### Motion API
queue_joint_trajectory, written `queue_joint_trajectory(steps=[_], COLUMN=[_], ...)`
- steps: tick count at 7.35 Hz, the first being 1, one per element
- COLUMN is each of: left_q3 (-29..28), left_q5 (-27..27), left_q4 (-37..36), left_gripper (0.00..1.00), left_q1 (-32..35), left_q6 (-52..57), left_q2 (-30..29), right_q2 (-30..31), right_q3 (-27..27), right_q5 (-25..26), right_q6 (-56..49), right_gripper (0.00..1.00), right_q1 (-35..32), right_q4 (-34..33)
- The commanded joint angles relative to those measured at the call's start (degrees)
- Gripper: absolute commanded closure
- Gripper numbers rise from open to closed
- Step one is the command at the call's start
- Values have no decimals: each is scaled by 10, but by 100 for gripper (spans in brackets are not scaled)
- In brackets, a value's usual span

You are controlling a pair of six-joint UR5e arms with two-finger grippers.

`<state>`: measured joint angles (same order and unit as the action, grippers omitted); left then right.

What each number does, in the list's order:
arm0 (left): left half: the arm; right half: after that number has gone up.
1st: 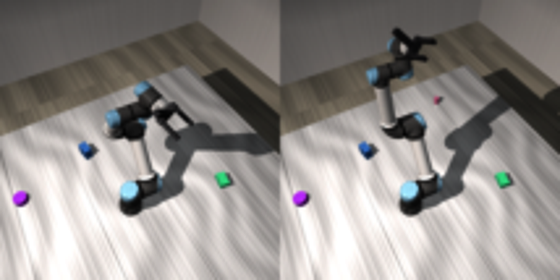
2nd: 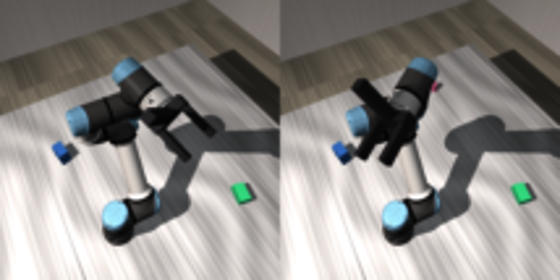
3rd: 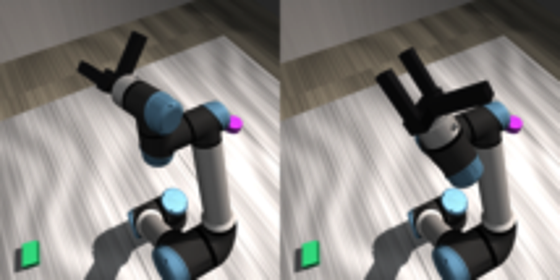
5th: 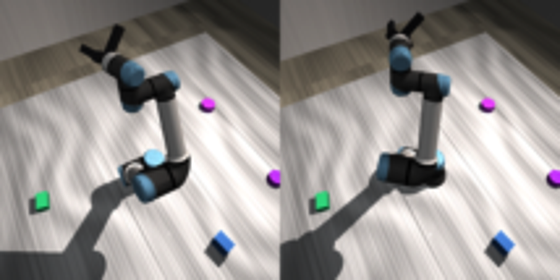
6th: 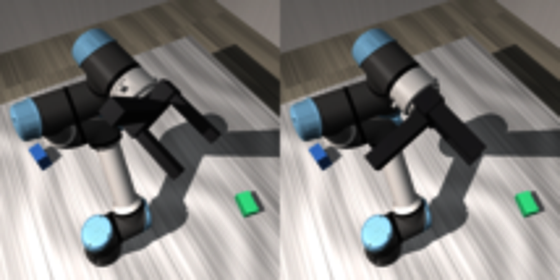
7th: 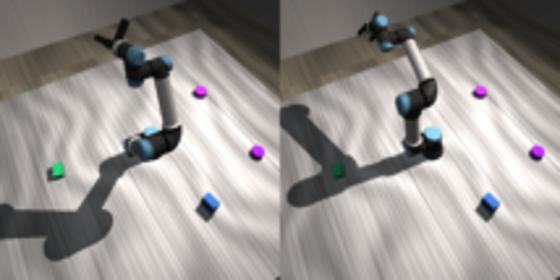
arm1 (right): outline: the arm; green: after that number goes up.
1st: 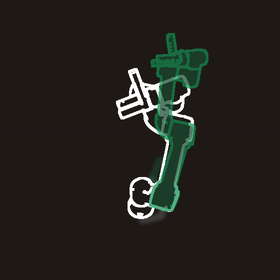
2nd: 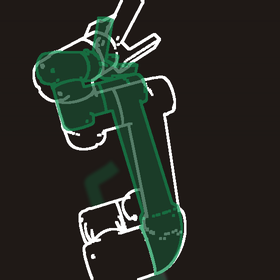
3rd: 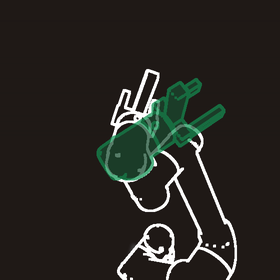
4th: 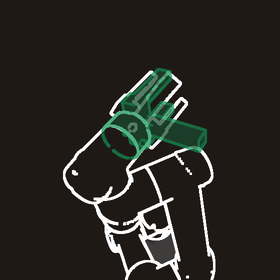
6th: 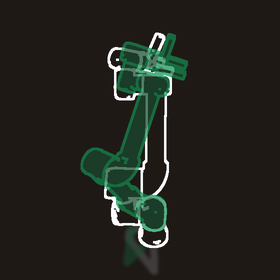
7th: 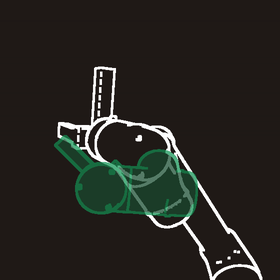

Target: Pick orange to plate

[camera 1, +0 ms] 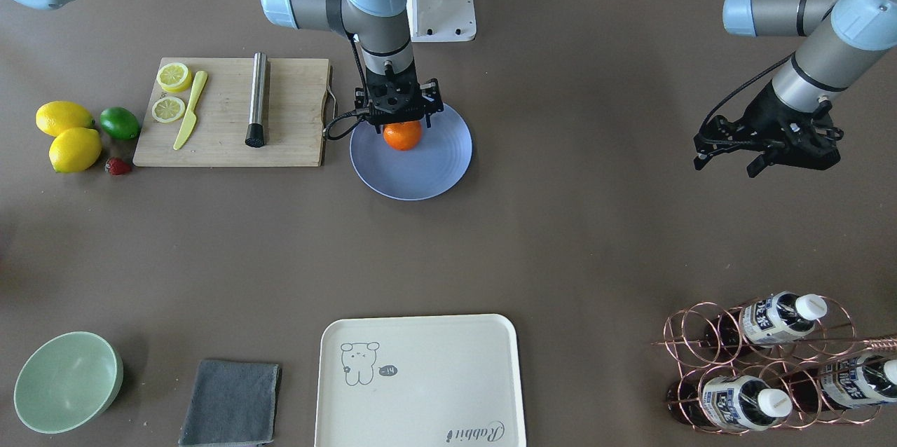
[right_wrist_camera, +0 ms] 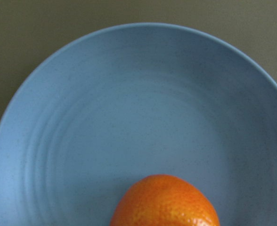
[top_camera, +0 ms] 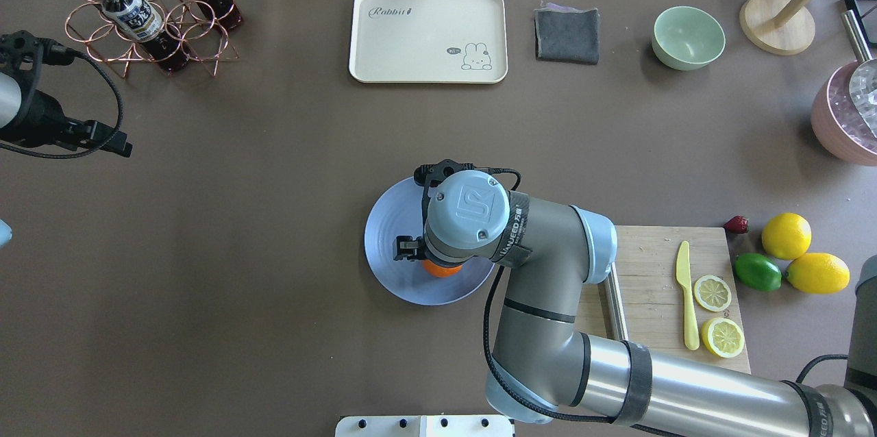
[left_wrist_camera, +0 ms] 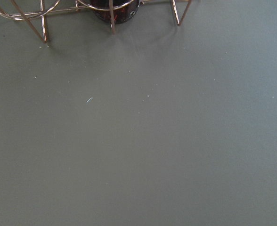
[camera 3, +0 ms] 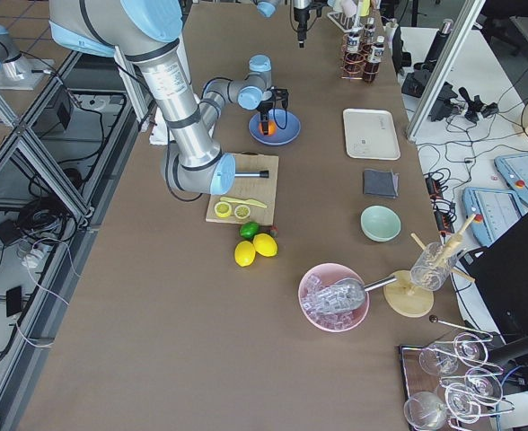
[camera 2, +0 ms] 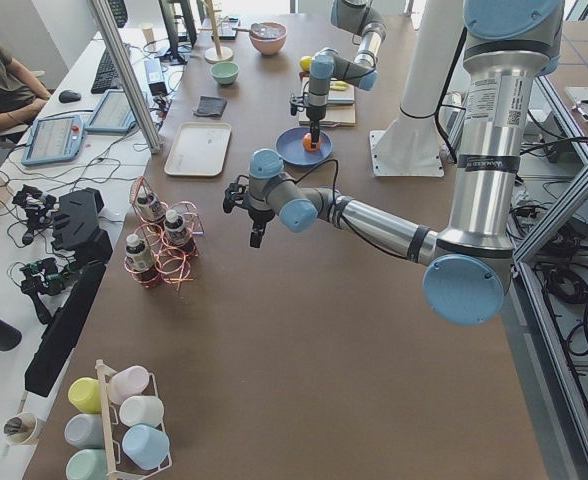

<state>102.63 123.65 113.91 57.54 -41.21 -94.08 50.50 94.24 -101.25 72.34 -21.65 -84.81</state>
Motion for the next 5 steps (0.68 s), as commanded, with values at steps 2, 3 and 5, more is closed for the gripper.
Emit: queue_joint_trajectory(steps=[2, 3, 5], left_q3=[1, -1, -2], left_q5=[126, 169, 172], left_q4=[-37, -41, -86], left_gripper=[3, 3, 3], left_q1=[111, 162, 195], left_q6=[2, 31, 152], left_q2=[-2, -1, 31], right_q2=[91, 151, 257], right_q3=[105, 140, 158], right_q5=[-125, -175, -259], right_q6=[-83, -153, -339], right_gripper=[0, 0, 0], right_q1=[-144, -207, -328], right_q4=[-23, -24, -22])
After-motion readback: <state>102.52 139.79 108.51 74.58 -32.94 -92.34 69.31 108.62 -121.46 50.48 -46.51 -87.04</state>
